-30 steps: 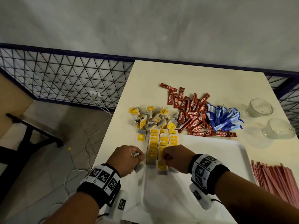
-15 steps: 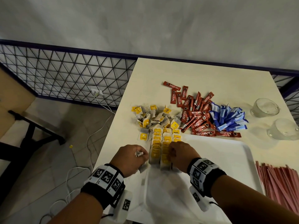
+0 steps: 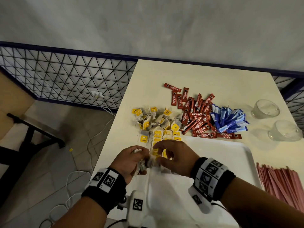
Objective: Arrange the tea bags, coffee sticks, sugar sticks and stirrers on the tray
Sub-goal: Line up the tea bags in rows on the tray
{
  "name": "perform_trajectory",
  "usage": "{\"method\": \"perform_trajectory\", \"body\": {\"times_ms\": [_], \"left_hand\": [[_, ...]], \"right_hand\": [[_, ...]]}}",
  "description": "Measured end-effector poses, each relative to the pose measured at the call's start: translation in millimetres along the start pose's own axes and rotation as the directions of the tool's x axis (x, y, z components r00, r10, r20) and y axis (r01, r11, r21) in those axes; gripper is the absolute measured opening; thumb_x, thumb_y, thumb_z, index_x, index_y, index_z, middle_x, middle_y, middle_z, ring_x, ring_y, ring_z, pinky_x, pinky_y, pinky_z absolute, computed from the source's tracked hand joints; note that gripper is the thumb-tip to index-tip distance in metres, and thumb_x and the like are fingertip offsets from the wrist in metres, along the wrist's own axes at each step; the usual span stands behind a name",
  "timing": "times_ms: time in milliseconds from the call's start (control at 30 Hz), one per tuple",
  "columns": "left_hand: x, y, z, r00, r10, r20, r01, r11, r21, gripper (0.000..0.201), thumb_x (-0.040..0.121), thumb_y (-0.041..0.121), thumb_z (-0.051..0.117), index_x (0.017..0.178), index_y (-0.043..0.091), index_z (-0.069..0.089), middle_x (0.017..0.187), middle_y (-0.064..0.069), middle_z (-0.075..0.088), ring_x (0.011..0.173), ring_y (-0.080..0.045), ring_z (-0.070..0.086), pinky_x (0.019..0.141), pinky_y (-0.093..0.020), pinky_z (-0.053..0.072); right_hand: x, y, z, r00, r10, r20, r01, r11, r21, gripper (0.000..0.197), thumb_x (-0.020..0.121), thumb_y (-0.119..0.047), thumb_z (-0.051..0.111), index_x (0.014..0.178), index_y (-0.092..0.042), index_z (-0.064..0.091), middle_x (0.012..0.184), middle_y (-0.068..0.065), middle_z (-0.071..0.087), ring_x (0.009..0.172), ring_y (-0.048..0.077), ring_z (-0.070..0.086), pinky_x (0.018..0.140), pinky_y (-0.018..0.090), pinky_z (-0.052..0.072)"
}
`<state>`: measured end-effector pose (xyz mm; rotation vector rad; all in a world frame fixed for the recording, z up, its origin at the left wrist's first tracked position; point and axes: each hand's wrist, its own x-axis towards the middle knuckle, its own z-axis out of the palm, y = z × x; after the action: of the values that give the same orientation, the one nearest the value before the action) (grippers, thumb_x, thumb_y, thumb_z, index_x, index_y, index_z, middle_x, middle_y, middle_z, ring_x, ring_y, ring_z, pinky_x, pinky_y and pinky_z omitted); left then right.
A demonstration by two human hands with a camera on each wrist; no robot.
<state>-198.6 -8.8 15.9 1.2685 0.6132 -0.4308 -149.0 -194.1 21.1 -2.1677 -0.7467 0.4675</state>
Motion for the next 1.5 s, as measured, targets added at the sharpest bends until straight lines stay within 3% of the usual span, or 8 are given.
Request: {"method": "perform_trajectory", "body": {"times_ms": [133, 500, 733, 900, 1033, 1200, 1367, 1500], "left_hand": [[-5, 12, 11, 0.998, 0.042, 0.053, -0.04, 0.999, -0.037, 0.009, 0.093, 0.013, 0.056, 0.085, 0.009, 0.058, 0.064, -0.01, 0.061, 0.047, -0.021, 0.053, 0.049, -0.028, 0.047], [-5, 15, 5, 0.99, -0.008, -0.142, -0.048, 0.919, -0.392, 0.012, 0.095, 0.02, 0.052, 0.086, 0.016, 0.057, 0.073, -0.004, 0.059, 0.055, -0.022, 0.059, 0.05, -0.029, 0.05], [-11, 14, 10, 0.948, 0.317, 0.024, -0.316, 0.933, 0.175, 0.01, 0.076, 0.014, 0.079, 0.078, 0.018, 0.07, 0.06, -0.008, 0.059, 0.048, -0.027, 0.051, 0.043, -0.027, 0.043], [-10, 26, 2, 0.882, 0.467, 0.061, -0.432, 0.75, 0.502, 0.014, 0.079, 0.019, 0.077, 0.071, 0.026, 0.068, 0.049, 0.004, 0.058, 0.045, -0.012, 0.054, 0.047, -0.025, 0.045], [-8, 26, 1, 0.868, 0.477, 0.14, -0.446, 0.622, 0.644, 0.02, 0.069, 0.043, 0.077, 0.074, 0.024, 0.074, 0.055, 0.01, 0.059, 0.047, -0.004, 0.053, 0.054, -0.026, 0.046], [8, 3, -4, 0.966, 0.248, 0.075, -0.245, 0.777, 0.58, 0.025, 0.076, 0.032, 0.079, 0.066, 0.012, 0.066, 0.046, -0.007, 0.054, 0.044, -0.023, 0.051, 0.048, -0.028, 0.043], [20, -23, -4, 0.995, 0.096, 0.02, -0.084, 0.719, 0.69, 0.025, 0.073, 0.041, 0.08, 0.066, 0.021, 0.069, 0.043, 0.002, 0.056, 0.041, -0.018, 0.052, 0.046, -0.021, 0.04], [27, -33, 2, 0.989, 0.149, 0.012, -0.093, 0.552, 0.829, 0.021, 0.083, 0.037, 0.071, 0.095, 0.021, 0.075, 0.092, -0.003, 0.074, 0.087, -0.019, 0.066, 0.071, -0.022, 0.047]], "right_hand": [[9, -11, 3, 0.978, 0.187, 0.098, -0.196, 0.976, 0.092, 0.032, 0.085, -0.04, 0.065, 0.114, -0.029, 0.058, 0.086, -0.017, 0.06, 0.073, 0.0, 0.054, 0.069, 0.017, 0.043], [0, -4, -13, 0.973, 0.227, 0.05, -0.227, 0.882, 0.413, 0.012, 0.087, -0.013, 0.067, 0.081, -0.022, 0.063, 0.064, -0.007, 0.064, 0.061, 0.011, 0.059, 0.07, 0.032, 0.053], [4, -15, -14, 0.979, 0.204, 0.011, -0.173, 0.799, 0.576, 0.015, 0.082, -0.003, 0.069, 0.079, -0.013, 0.059, 0.071, 0.002, 0.068, 0.067, 0.016, 0.066, 0.07, 0.033, 0.055], [5, -16, -20, 0.983, 0.158, -0.093, -0.13, 0.958, 0.256, 0.012, 0.081, -0.028, 0.073, 0.078, -0.037, 0.066, 0.084, -0.01, 0.065, 0.078, 0.004, 0.06, 0.074, 0.024, 0.05], [10, -23, -17, 0.978, 0.161, -0.131, -0.12, 0.954, 0.275, 0.009, 0.082, -0.023, 0.073, 0.078, -0.032, 0.072, 0.078, -0.014, 0.063, 0.077, 0.005, 0.058, 0.076, 0.025, 0.048], [8, -11, -10, 0.969, 0.22, -0.115, -0.211, 0.974, 0.087, 0.009, 0.087, -0.029, 0.067, 0.09, -0.024, 0.074, 0.083, -0.016, 0.062, 0.078, 0.004, 0.057, 0.071, 0.016, 0.044], [-17, 24, -2, 0.957, 0.286, -0.051, -0.289, 0.92, -0.264, 0.012, 0.088, -0.029, 0.058, 0.093, -0.026, 0.069, 0.088, -0.01, 0.06, 0.077, 0.008, 0.053, 0.069, 0.017, 0.038], [-34, 38, 6, 0.934, 0.356, 0.04, -0.324, 0.887, -0.329, 0.02, 0.088, -0.026, 0.055, 0.104, -0.025, 0.068, 0.103, -0.002, 0.06, 0.091, 0.017, 0.056, 0.078, 0.023, 0.04]]}}
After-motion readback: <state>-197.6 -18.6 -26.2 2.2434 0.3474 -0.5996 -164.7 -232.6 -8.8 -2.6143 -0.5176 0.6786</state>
